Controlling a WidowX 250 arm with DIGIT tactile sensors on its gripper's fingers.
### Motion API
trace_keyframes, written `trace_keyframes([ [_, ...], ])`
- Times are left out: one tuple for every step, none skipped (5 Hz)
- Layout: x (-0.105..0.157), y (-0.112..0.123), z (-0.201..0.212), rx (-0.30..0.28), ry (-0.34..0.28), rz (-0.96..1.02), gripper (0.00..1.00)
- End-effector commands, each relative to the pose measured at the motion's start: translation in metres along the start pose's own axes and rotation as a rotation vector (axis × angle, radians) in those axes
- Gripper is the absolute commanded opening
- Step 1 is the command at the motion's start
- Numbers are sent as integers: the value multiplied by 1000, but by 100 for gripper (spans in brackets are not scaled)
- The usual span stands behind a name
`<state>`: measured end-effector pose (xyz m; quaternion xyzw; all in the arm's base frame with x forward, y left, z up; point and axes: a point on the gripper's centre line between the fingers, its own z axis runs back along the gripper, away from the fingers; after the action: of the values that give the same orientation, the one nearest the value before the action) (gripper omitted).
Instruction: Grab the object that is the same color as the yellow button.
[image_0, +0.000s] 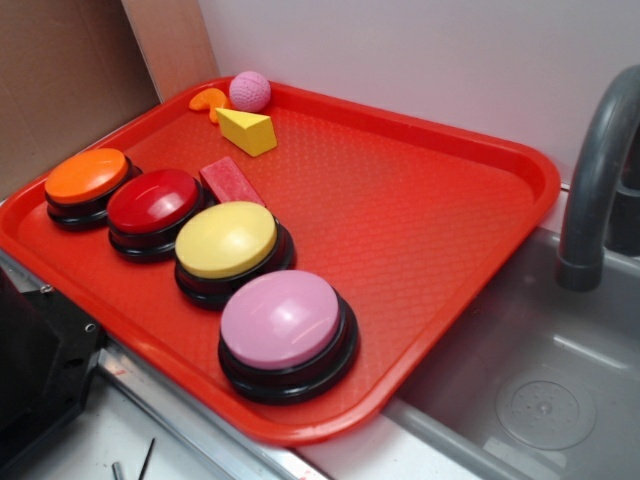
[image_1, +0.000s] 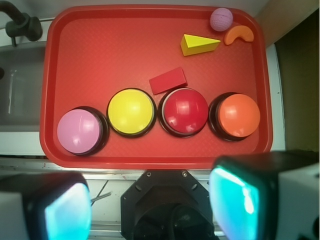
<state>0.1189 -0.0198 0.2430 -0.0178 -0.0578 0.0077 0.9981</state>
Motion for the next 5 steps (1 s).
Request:
trace_keyframes([
  [0,0,0,0,0,0,100],
  [14,9,-9,-3,7,185,100],
  [29,20,-20,-14,-8,420,100],
  [42,32,-34,-4,-36,652,100],
  [60,48,-60,-68,-64,908,100],
])
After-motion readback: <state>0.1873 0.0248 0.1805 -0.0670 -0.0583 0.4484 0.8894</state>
